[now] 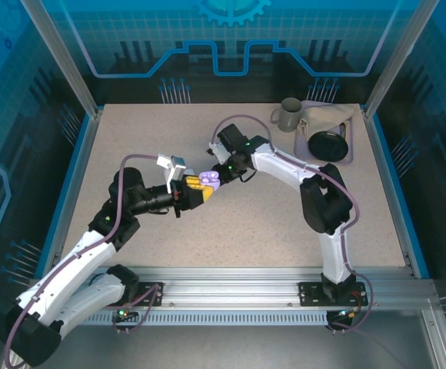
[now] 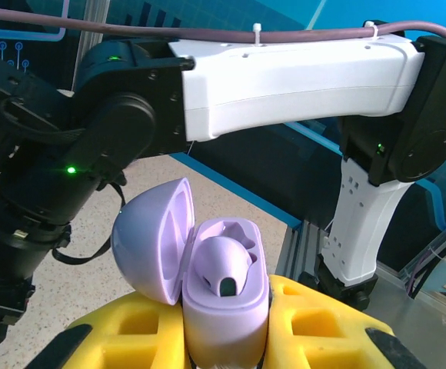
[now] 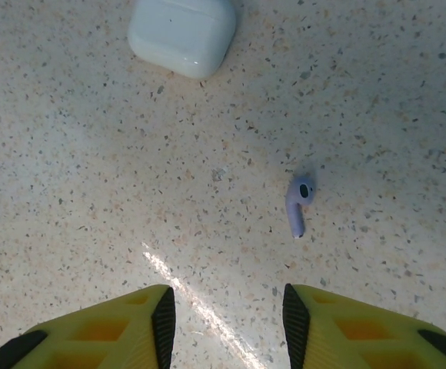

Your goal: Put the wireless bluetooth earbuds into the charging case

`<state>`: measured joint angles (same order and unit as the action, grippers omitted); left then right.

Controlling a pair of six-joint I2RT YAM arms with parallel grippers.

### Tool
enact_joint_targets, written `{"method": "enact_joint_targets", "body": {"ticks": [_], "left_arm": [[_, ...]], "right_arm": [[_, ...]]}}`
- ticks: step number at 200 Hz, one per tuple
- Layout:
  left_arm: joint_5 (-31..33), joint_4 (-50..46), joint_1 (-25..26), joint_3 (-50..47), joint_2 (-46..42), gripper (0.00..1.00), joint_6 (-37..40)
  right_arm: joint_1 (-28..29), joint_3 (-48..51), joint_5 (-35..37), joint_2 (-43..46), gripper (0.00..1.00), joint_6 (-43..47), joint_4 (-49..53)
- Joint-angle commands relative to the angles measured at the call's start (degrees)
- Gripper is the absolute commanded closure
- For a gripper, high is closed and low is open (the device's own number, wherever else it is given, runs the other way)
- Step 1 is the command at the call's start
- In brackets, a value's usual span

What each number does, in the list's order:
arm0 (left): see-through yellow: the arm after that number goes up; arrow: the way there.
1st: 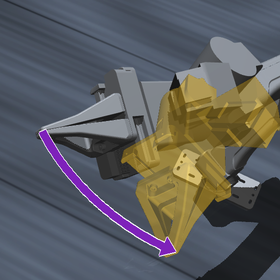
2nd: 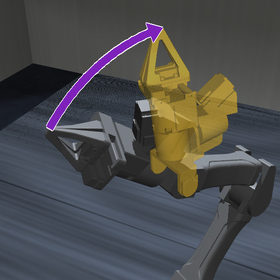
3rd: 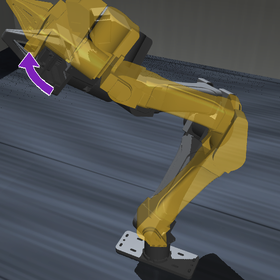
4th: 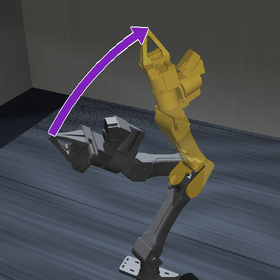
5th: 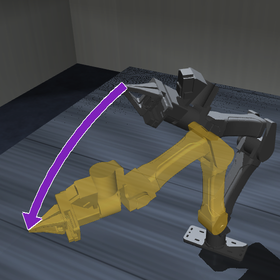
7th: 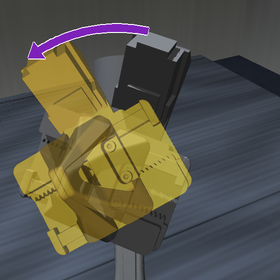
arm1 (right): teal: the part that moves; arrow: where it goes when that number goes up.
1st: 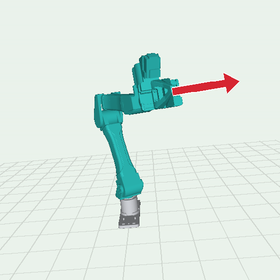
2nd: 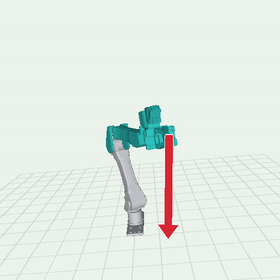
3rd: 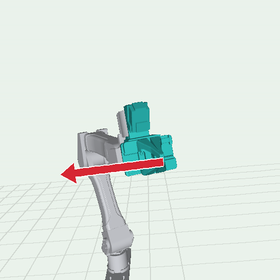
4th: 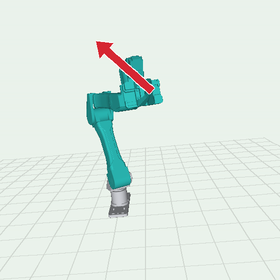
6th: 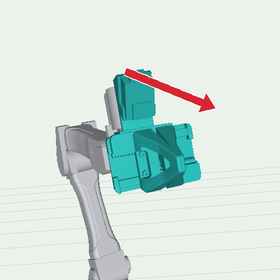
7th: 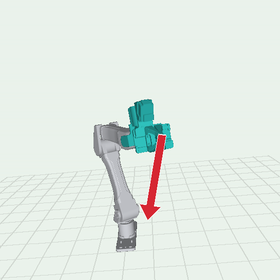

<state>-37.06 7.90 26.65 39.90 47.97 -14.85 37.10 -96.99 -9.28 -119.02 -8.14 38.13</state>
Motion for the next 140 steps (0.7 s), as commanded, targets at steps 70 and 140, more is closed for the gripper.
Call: {"method": "enact_joint_targets", "body": {"ticks": [70,140], "left_arm": [[0.6,-0.2,-0.6,-0.4,-0.3,0.86,1.2],[0.2,-0.1,-0.6,-0.2,-0.2,0.86,1.4]], "right_arm": [[2.4,-13.2,6.4,-10.7,0.57,1.0,10.1],[3.0,-20.6,8.8,-17.1,0.57,1.5,14.8]]}}
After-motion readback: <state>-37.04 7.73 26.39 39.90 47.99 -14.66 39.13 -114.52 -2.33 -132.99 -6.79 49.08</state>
